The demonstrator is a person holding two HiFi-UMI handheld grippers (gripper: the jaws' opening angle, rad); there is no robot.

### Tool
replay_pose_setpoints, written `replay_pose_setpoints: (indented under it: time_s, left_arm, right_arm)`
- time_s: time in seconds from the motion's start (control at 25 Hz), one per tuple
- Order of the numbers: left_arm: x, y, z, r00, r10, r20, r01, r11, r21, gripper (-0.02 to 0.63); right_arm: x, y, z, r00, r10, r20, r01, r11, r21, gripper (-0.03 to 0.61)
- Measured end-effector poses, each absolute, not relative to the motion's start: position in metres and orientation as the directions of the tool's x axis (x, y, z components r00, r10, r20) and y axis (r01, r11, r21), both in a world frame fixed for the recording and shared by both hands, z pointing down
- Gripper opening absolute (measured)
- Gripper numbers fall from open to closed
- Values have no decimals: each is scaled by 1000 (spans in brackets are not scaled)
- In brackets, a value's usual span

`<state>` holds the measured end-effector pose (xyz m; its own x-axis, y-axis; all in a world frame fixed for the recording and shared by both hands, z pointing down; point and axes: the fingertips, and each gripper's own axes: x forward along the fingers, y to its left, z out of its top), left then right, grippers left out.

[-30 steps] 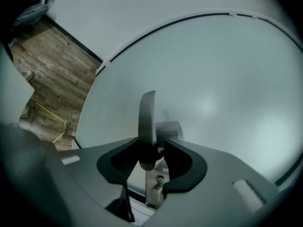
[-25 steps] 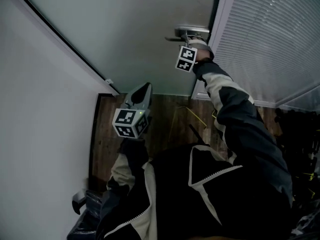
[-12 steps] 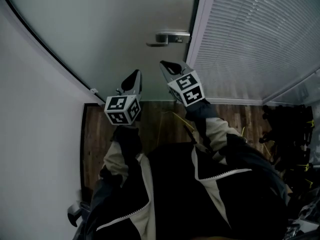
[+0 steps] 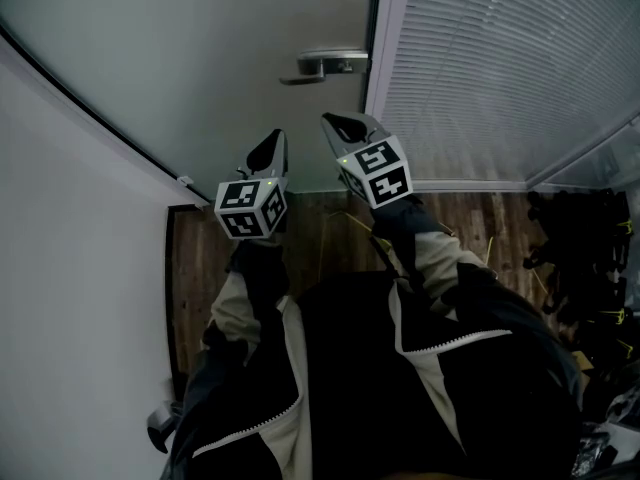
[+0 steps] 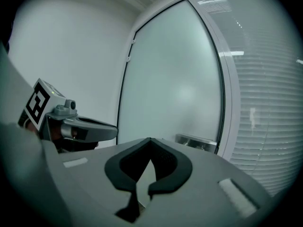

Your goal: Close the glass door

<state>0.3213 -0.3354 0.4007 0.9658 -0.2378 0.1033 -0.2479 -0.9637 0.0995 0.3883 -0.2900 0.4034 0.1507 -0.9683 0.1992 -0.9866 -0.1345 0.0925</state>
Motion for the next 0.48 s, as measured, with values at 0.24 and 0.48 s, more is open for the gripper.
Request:
replay_pose_setpoints:
  time_s: [0.24,0.48]
  left_arm:
    - [311,-339,400,961,-256,107,-266,-960,88,0]
    - [309,-338,404,959,-261,114,-272,-958,91,0]
  right_arm:
    - [379,-295,407,131,-971,201,-991,-119,69,2]
    - [369,-298,411,99,-972,211,-994,-88,62,2]
